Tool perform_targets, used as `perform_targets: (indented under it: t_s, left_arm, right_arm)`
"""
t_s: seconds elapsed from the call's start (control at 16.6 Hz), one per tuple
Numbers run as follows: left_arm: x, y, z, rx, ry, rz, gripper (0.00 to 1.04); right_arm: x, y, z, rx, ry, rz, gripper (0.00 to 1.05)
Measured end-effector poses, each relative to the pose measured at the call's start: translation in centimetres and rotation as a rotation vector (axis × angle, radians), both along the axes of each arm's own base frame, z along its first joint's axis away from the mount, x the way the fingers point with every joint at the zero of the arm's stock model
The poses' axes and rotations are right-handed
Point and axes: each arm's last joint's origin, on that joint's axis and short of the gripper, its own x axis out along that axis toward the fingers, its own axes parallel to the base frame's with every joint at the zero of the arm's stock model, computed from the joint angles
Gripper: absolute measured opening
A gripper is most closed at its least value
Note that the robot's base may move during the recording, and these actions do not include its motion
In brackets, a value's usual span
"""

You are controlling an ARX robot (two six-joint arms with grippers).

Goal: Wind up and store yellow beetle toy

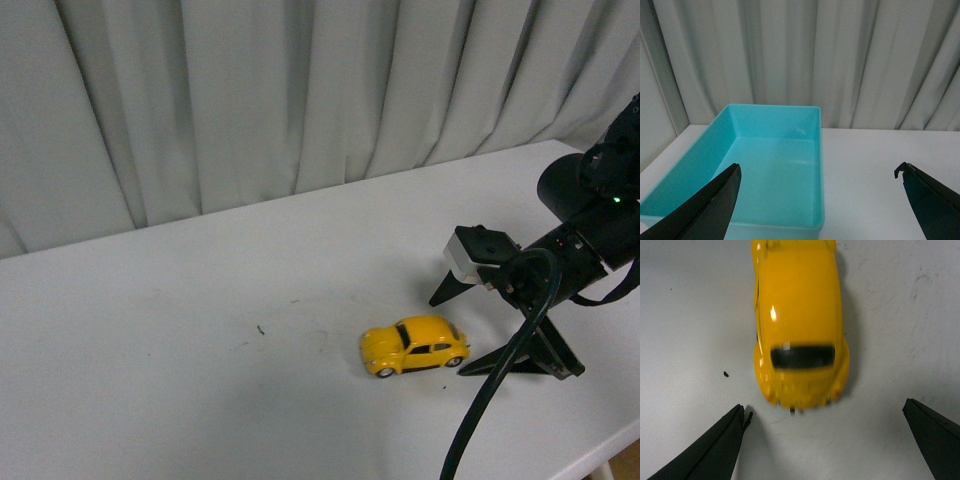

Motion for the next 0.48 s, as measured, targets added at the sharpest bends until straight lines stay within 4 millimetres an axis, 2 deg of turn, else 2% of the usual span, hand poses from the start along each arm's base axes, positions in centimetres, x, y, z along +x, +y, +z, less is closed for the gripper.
perform_targets:
  t_s: [0.48]
  left_arm:
    - [0.0,0.0,0.0,0.0,0.0,0.0,0.98]
  right_arm:
    - [-0.16,0.07,-0.01,-0.004,-0.006,-0.015,0.98]
